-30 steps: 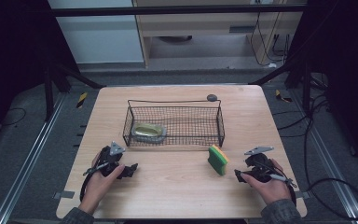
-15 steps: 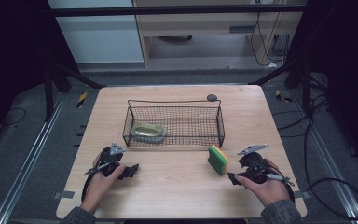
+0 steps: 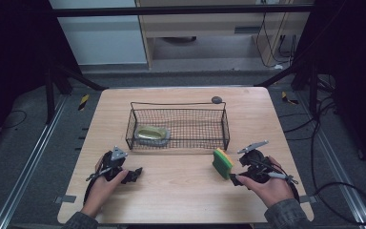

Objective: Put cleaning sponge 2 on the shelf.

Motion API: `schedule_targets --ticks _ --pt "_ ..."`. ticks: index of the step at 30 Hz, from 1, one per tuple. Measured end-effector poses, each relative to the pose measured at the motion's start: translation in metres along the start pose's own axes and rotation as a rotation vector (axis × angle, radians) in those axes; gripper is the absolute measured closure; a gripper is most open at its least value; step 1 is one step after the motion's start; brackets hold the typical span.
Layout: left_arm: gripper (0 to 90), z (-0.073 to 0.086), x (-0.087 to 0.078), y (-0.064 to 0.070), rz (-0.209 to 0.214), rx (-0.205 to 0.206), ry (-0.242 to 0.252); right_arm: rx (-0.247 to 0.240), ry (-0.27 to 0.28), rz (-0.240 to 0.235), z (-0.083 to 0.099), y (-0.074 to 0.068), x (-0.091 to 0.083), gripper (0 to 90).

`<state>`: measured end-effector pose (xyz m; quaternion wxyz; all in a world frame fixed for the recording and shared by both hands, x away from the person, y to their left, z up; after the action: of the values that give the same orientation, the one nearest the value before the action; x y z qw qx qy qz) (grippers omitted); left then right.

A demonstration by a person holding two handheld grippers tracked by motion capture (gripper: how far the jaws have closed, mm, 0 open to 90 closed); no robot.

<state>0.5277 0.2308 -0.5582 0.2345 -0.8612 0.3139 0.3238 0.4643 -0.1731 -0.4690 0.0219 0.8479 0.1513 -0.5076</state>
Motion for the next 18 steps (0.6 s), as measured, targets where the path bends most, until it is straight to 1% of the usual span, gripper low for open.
schedule_targets --ticks 1,7,10,11,12,14,18 --pt "0.0 0.0 0.0 0.0 0.0 0.0 0.0 0.0 0.0 0.0 0.0 0.0 0.0 15.3" --pt "0.0 0.0 0.0 0.0 0.0 0.0 0.0 -0.041 -0.012 0.009 -0.011 -0.007 -0.002 19.6" --pt "0.0 0.0 0.0 0.0 0.001 0.0 0.0 -0.044 -0.016 0.009 -0.015 -0.009 -0.002 21.6" --pt "0.0 0.0 0.0 0.0 0.001 0.0 0.0 -0.051 -0.011 0.008 -0.016 -0.01 -0.002 22.3" --pt "0.0 0.0 0.0 0.0 0.001 0.001 0.0 -0.047 -0.016 0.012 -0.02 -0.014 -0.002 23.3" --pt "0.0 0.0 0.0 0.0 0.001 0.001 0.001 -0.049 -0.022 0.016 -0.023 -0.017 -0.001 23.4" --pt "0.0 0.0 0.0 0.0 0.002 0.003 0.001 -0.063 -0.036 0.007 -0.028 -0.024 0.003 22.9"
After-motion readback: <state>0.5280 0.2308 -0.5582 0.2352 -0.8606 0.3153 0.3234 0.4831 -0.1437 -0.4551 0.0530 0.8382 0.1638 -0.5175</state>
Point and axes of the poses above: each handheld gripper's, and its own axes: x roughly forward along the jaws, z roughly out of its underside, y roughly to its right, the point moved 7 cm from there along x, roughly forward along the jaws, and after that the axes turned 15 degrees about x, right-handed, at the moved point
